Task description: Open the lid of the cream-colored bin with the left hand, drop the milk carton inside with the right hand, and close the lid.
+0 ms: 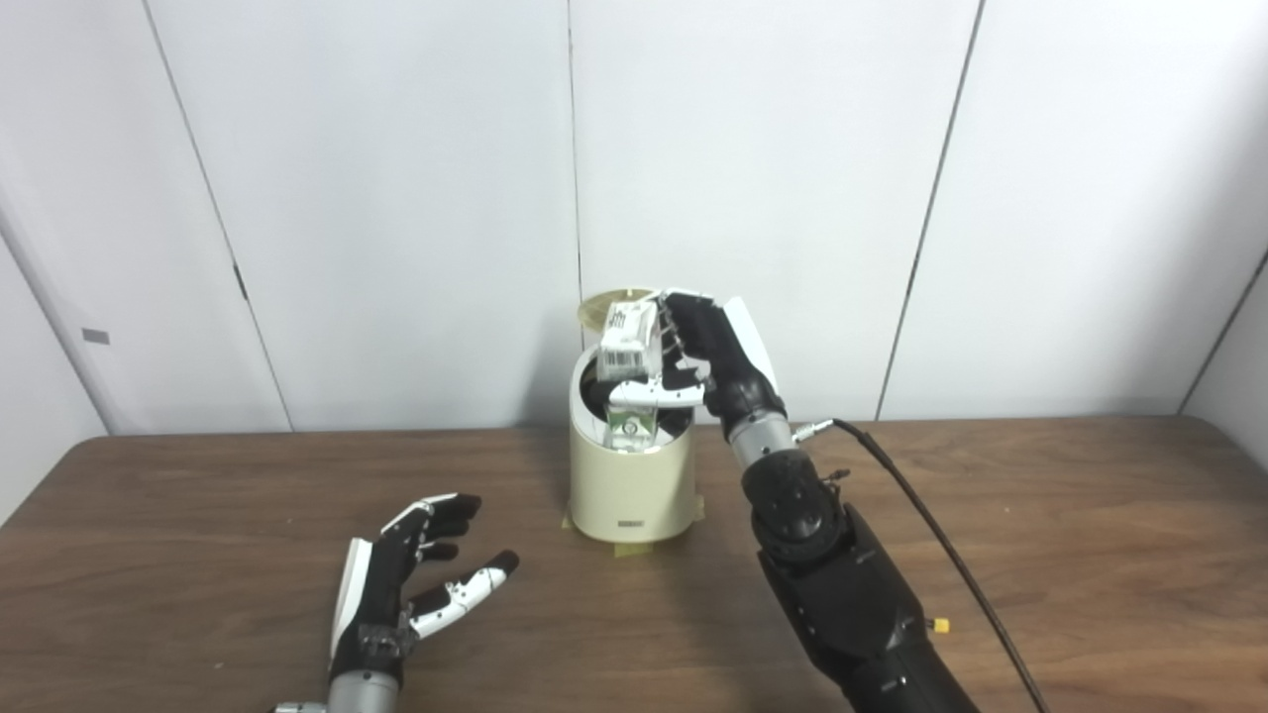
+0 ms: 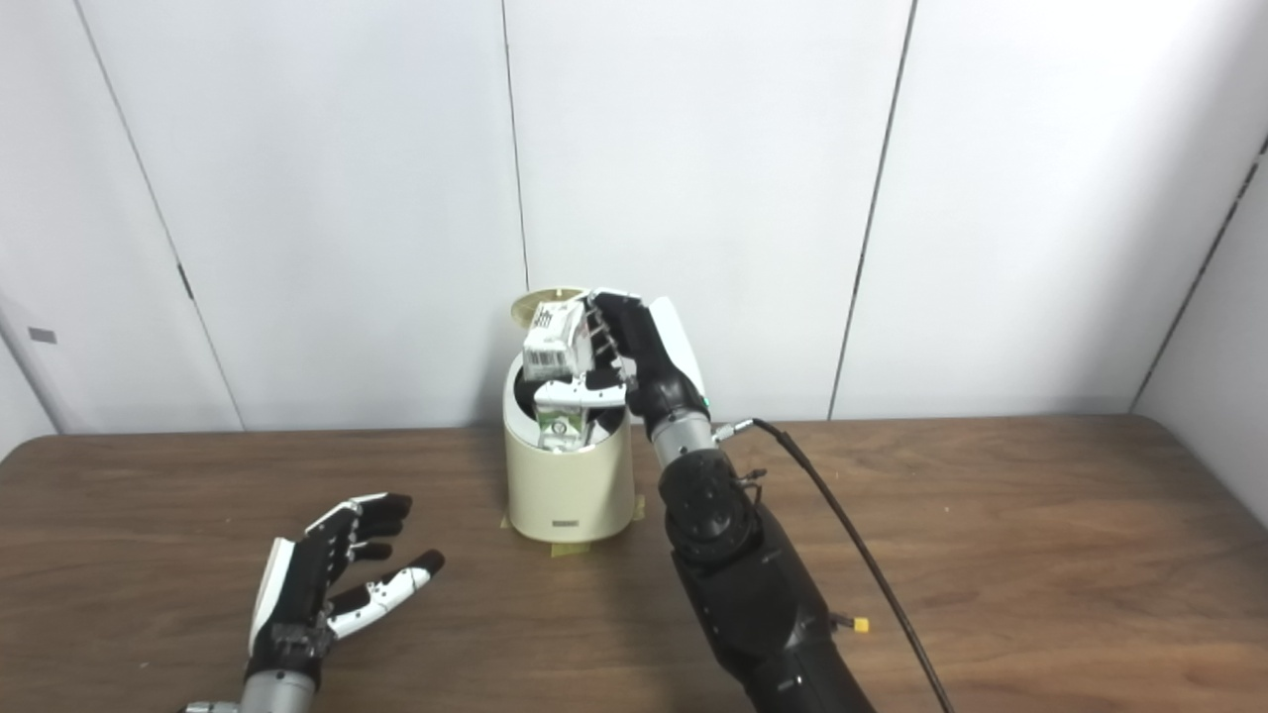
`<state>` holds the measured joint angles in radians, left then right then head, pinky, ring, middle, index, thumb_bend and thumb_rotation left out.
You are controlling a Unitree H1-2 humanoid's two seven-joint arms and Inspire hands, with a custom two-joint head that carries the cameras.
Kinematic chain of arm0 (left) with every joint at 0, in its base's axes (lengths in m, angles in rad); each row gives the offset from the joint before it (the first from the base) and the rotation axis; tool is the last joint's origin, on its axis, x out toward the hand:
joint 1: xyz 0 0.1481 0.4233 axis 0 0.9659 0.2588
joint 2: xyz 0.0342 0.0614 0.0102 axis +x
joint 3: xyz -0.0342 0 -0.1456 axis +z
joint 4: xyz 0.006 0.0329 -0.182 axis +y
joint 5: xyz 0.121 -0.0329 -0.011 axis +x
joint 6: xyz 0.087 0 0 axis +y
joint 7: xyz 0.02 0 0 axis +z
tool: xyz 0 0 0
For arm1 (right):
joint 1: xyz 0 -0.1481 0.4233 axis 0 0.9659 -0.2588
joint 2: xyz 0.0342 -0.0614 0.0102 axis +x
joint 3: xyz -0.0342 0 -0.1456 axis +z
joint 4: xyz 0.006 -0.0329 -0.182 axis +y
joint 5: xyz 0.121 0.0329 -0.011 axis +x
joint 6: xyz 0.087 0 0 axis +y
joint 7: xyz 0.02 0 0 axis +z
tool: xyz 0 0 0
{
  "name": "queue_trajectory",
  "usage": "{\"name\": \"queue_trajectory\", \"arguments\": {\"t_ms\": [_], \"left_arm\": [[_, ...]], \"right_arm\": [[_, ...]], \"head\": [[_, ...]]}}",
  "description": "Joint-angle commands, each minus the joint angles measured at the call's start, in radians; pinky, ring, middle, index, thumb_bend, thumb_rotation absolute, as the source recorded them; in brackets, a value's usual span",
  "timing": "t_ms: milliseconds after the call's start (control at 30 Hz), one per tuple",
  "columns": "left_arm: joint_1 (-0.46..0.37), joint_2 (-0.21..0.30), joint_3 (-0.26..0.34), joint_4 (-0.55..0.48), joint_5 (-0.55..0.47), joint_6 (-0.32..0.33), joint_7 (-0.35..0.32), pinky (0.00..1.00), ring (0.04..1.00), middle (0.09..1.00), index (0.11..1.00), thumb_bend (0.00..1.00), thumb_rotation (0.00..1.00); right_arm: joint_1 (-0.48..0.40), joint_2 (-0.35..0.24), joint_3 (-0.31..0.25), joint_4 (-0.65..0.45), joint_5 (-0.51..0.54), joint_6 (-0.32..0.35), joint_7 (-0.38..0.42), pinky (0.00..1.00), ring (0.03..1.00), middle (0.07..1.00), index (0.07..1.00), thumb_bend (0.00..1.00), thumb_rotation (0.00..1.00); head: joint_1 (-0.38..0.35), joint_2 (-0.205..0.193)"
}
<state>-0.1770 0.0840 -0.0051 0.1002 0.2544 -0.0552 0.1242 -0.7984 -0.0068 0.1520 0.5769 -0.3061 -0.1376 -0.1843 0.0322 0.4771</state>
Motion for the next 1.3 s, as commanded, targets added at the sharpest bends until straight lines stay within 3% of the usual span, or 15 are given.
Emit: {"name": "queue_trajectory", "arguments": {"t_ms": [0, 200, 367, 700, 867, 967, 1100, 1267], "left_arm": [[-0.004, -0.008, -0.003, -0.022, 0.014, -0.012, 0.018, 0.68, 0.732, 0.73, 0.675, 0.72, 0.17], [0.002, -0.01, -0.004, -0.036, 0.018, -0.005, 0.016, 0.64, 0.712, 0.728, 0.67, 0.72, 0.17], [0.009, -0.012, -0.005, -0.049, 0.018, 0.0, 0.011, 0.66, 0.723, 0.727, 0.667, 0.72, 0.18], [0.022, -0.013, -0.004, -0.075, 0.019, 0.021, 0.004, 0.68, 0.741, 0.733, 0.66, 0.71, 0.16], [0.024, -0.012, -0.002, -0.075, 0.009, 0.019, -0.002, 0.68, 0.745, 0.736, 0.662, 0.71, 0.16], [0.023, -0.013, 0.001, -0.071, 0.003, 0.014, -0.003, 0.68, 0.741, 0.734, 0.659, 0.72, 0.16], [0.023, -0.011, -0.002, -0.07, 0.0, 0.009, -0.004, 0.65, 0.722, 0.731, 0.658, 0.71, 0.14], [0.023, -0.006, -0.005, -0.071, 0.006, 0.013, -0.003, 0.67, 0.728, 0.729, 0.66, 0.71, 0.15]], "right_arm": [[-0.102, -0.011, -0.002, 0.002, -0.014, -0.088, -0.026, 0.3, 0.394, 0.49, 0.526, 0.52, 0.0], [-0.14, -0.009, -0.002, 0.096, -0.028, -0.137, -0.05, 0.3, 0.394, 0.494, 0.523, 0.52, 0.0], [-0.158, -0.006, -0.001, 0.156, -0.046, -0.162, -0.083, 0.3, 0.394, 0.494, 0.523, 0.52, 0.0], [-0.166, -0.004, -0.004, 0.191, -0.054, -0.178, -0.111, 0.31, 0.396, 0.495, 0.522, 0.52, 0.0], [-0.158, -0.01, 0.002, 0.203, -0.055, -0.218, -0.107, 0.32, 0.398, 0.493, 0.52, 0.52, 0.0], [-0.155, -0.031, 0.023, 0.232, -0.072, -0.281, -0.101, 0.33, 0.407, 0.493, 0.512, 0.52, 0.0], [-0.149, -0.065, 0.055, 0.251, -0.074, -0.321, -0.04, 0.35, 0.419, 0.489, 0.499, 0.52, 0.0], [-0.132, -0.111, 0.1, 0.227, -0.079, -0.279, 0.086, 0.41, 0.462, 0.513, 0.467, 0.52, 0.0]], "head": [[0.004, 0.004], [0.008, 0.009], [0.009, 0.011], [0.006, 0.021], [0.003, 0.024], [0.002, 0.025], [0.001, 0.029], [-0.001, 0.034]]}}
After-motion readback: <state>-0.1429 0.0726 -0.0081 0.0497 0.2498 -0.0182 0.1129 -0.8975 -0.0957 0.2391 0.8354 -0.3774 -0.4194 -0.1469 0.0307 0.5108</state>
